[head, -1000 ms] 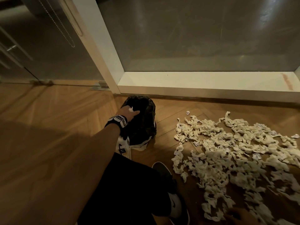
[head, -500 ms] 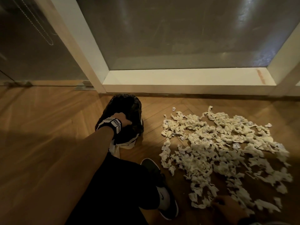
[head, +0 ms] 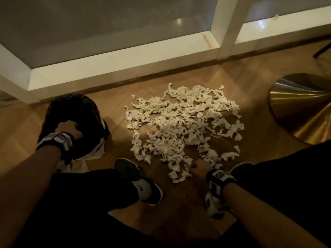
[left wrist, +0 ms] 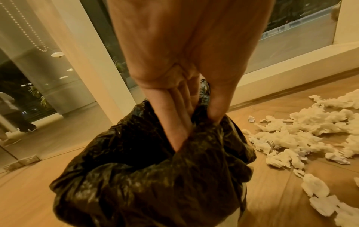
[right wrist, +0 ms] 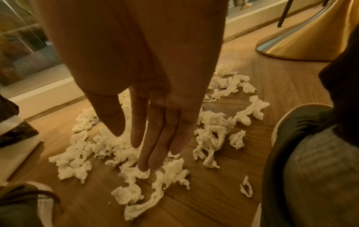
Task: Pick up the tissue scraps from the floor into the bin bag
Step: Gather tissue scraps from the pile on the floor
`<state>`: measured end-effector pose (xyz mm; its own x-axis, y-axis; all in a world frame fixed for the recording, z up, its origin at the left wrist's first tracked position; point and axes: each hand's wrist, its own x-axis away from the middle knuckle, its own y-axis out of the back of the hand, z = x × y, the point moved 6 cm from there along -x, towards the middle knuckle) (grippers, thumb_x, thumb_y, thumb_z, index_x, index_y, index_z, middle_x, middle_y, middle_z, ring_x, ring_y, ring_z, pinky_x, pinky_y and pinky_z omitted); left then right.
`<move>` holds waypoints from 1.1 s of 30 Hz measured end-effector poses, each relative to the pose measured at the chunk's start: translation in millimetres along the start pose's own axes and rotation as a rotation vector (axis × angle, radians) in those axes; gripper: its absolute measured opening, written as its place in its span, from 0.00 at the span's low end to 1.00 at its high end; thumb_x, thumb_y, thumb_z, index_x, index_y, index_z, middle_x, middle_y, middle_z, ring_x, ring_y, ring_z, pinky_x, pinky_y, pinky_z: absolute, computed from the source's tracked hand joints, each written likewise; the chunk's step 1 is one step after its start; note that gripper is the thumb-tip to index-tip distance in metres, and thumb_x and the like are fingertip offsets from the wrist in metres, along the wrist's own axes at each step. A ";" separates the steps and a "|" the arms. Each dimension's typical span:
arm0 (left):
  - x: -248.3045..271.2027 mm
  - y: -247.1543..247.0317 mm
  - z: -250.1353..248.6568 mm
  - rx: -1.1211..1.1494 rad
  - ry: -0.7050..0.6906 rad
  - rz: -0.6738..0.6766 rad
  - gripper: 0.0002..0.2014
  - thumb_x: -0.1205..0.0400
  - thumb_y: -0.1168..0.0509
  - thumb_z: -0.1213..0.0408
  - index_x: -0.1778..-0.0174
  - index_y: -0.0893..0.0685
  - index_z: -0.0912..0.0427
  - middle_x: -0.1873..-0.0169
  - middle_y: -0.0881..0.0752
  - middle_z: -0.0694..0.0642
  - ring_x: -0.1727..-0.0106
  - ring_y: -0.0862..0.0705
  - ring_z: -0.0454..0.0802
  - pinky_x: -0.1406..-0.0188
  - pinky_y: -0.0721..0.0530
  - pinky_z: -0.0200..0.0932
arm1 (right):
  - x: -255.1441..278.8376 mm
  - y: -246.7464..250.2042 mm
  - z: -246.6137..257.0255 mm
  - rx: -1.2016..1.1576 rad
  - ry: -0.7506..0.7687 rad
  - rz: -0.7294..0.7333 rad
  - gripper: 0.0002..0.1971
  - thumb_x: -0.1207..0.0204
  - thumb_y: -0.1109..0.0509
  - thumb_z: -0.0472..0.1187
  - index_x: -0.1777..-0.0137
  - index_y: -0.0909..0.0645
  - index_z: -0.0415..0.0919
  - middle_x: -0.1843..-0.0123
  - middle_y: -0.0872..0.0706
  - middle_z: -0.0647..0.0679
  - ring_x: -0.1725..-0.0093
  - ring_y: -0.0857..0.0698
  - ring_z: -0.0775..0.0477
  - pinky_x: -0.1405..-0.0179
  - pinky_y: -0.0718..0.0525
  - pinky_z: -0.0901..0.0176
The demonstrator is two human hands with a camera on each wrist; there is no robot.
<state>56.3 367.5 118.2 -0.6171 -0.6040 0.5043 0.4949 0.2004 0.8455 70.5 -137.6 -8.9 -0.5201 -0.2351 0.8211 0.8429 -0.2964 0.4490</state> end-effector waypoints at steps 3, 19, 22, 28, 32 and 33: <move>10.1 12.6 5.4 0.041 0.037 0.010 0.11 0.20 0.33 0.57 0.57 0.22 0.61 0.64 0.22 0.61 0.66 0.23 0.59 0.62 0.20 0.49 | -5.0 -4.7 12.2 0.218 0.079 -0.035 0.16 0.20 0.38 0.50 0.37 0.20 0.44 0.36 0.19 0.43 0.38 0.19 0.41 0.37 0.20 0.47; 117.1 -156.5 -233.3 0.880 -0.140 0.337 0.06 0.19 0.35 0.63 0.61 0.15 0.55 0.61 0.12 0.56 0.61 0.14 0.52 0.61 0.17 0.43 | -79.4 -35.7 65.2 0.764 0.425 -0.050 0.24 0.23 0.34 0.33 0.28 0.31 0.47 0.20 0.45 0.36 0.26 0.33 0.31 0.38 0.21 0.38; 135.4 -211.3 -245.4 0.925 -0.067 0.480 0.06 0.19 0.35 0.63 0.60 0.13 0.53 0.61 0.12 0.57 0.58 0.13 0.56 0.54 0.15 0.51 | -95.9 -38.3 65.7 0.779 0.405 0.008 0.19 0.20 0.40 0.30 0.30 0.27 0.41 0.20 0.46 0.35 0.25 0.37 0.29 0.37 0.23 0.36; 144.8 -242.6 -247.4 0.887 -0.019 0.604 0.08 0.18 0.37 0.65 0.61 0.15 0.55 0.65 0.12 0.56 0.68 0.15 0.52 0.67 0.18 0.43 | -115.9 -26.6 66.5 0.707 0.417 0.093 0.17 0.20 0.38 0.31 0.33 0.23 0.39 0.20 0.41 0.36 0.31 0.26 0.35 0.36 0.21 0.46; 134.5 -245.0 -241.2 0.905 0.004 0.616 0.10 0.17 0.38 0.64 0.61 0.15 0.54 0.59 0.11 0.61 0.62 0.13 0.59 0.59 0.14 0.52 | -109.7 -7.5 62.3 0.394 0.344 0.070 0.14 0.21 0.36 0.33 0.37 0.18 0.40 0.35 0.22 0.42 0.39 0.20 0.40 0.39 0.21 0.53; 131.7 -247.0 -240.8 0.922 0.016 0.611 0.10 0.17 0.39 0.63 0.60 0.15 0.54 0.57 0.12 0.61 0.60 0.13 0.60 0.56 0.13 0.54 | -105.2 -1.8 60.6 0.321 0.334 0.039 0.12 0.22 0.33 0.34 0.39 0.17 0.39 0.38 0.20 0.43 0.40 0.19 0.41 0.41 0.20 0.55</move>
<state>0.0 52.6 -66.4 -0.4128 -0.2156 0.8849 0.0641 0.9623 0.2643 132.1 -56.3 -74.8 -0.4582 -0.5417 0.7047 0.8357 0.0075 0.5492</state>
